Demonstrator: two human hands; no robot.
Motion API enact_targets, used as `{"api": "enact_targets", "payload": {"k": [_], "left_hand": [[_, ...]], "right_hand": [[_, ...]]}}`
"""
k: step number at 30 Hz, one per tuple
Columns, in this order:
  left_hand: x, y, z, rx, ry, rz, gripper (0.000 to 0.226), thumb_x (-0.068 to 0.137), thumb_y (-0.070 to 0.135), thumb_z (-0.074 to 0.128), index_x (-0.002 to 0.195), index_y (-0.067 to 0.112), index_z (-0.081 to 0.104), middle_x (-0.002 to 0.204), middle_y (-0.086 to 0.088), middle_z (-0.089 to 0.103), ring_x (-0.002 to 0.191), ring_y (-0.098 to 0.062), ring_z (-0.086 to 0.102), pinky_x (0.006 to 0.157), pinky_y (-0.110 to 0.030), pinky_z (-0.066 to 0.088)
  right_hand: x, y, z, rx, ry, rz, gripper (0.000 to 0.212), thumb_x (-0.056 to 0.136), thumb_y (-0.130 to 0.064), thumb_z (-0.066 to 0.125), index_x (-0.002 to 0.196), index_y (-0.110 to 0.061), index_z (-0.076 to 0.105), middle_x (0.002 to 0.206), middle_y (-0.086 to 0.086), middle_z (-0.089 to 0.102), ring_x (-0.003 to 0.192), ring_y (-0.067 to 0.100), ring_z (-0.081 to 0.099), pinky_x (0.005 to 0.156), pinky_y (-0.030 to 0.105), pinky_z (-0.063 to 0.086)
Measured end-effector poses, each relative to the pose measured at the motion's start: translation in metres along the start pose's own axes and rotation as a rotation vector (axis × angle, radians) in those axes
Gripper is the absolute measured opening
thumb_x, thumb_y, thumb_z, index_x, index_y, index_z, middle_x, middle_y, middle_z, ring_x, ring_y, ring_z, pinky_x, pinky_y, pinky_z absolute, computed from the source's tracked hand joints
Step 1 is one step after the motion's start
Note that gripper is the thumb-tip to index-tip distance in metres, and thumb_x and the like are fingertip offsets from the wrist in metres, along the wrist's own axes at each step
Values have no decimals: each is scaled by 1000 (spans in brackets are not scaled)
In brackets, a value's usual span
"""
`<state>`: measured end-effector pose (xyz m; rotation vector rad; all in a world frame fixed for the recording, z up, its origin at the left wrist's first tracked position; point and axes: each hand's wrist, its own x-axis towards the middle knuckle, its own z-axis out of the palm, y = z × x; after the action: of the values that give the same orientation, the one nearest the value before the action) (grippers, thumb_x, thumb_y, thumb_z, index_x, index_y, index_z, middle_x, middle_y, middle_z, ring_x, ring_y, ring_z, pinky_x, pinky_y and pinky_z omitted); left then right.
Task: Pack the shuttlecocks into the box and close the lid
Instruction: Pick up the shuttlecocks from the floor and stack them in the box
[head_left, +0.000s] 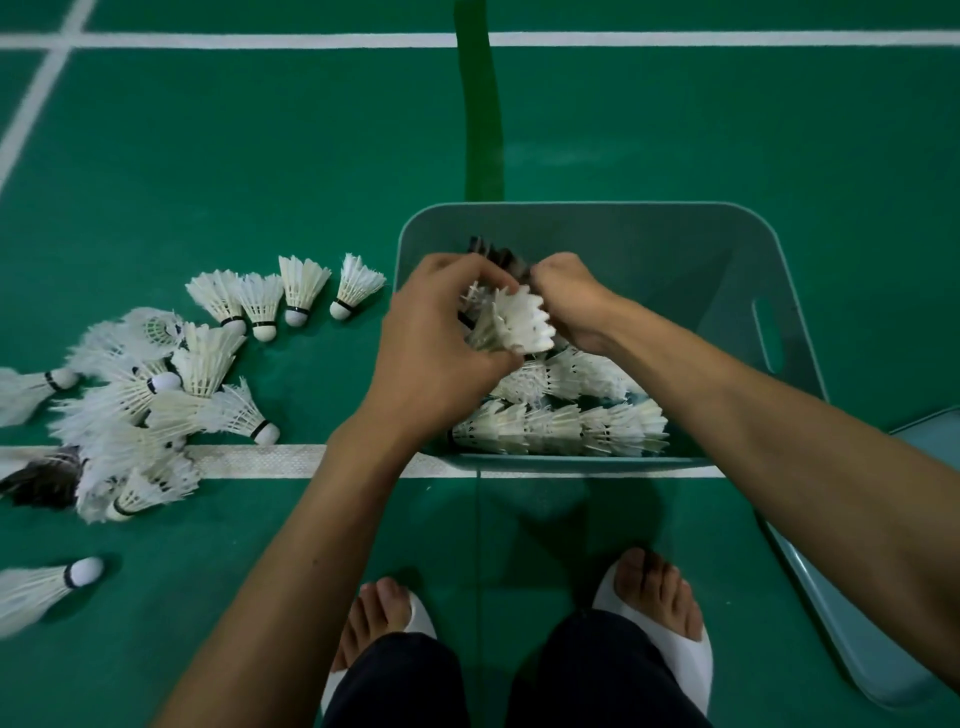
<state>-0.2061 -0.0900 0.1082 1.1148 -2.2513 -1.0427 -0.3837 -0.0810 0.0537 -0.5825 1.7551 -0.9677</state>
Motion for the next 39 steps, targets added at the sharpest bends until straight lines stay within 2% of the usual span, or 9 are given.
{"api": "enact_targets", "payload": {"k": [4,7,10,12,16,28,31,34,39], "left_hand": [[0,9,11,105,-168,-58,51,59,18,94,100,32,67,105,4,59,90,-15,58,72,-25,46],[-5,9,11,166,-293,-73,48,58,15,92,98,28,69,97,7,64,88,-18,62,76,-35,55],[-12,7,13,270,-418,-86,44,63,15,86,101,30,70,101,3,64,90,-22,62,78,-37,56],[-13,4,16,298,-461,-99,42,66,17,84,103,31,70,104,2,64,93,-23,62,79,-36,55],[-6,2,17,304,-559,-166,45,68,14,84,107,33,69,109,2,62,97,-22,60,78,-32,51],[23,-6,25,299,-647,-200,63,64,15,91,118,30,63,126,1,59,109,-22,57,94,-41,53],[27,-9,26,276,-658,-195,64,63,19,94,118,29,62,129,0,59,114,-22,56,96,-42,51],[26,-13,23,241,-659,-182,62,63,19,95,116,28,64,127,2,60,112,-21,57,93,-36,50],[22,-15,17,175,-595,-173,58,67,19,94,117,26,65,113,5,61,99,-17,57,77,-29,43]], "right_hand": [[-1,5,-8,3,-82,48,21,80,5,58,62,-5,59,56,7,48,49,14,39,46,27,29],[-3,6,-15,97,-110,108,17,88,-15,72,90,2,74,67,6,72,52,14,59,49,24,43],[4,6,-13,169,-44,144,44,75,-20,90,107,6,75,98,13,78,69,19,69,79,35,63],[6,3,-6,184,-8,159,40,72,-8,91,103,9,73,88,19,73,64,22,65,87,42,60],[9,-3,7,208,10,152,21,73,10,84,85,0,69,71,13,70,50,18,63,72,37,62],[20,8,22,-130,96,90,17,74,2,85,80,-10,74,83,6,74,78,20,72,65,29,59],[21,5,20,-139,83,105,31,73,1,85,57,-14,64,58,-1,63,54,13,61,48,23,48],[17,-1,16,-119,78,94,13,73,-6,88,72,-5,75,63,5,66,54,15,58,51,28,50],[-1,-9,-6,-58,234,78,29,82,-28,83,96,-5,74,87,8,78,71,17,67,69,33,59]]}}
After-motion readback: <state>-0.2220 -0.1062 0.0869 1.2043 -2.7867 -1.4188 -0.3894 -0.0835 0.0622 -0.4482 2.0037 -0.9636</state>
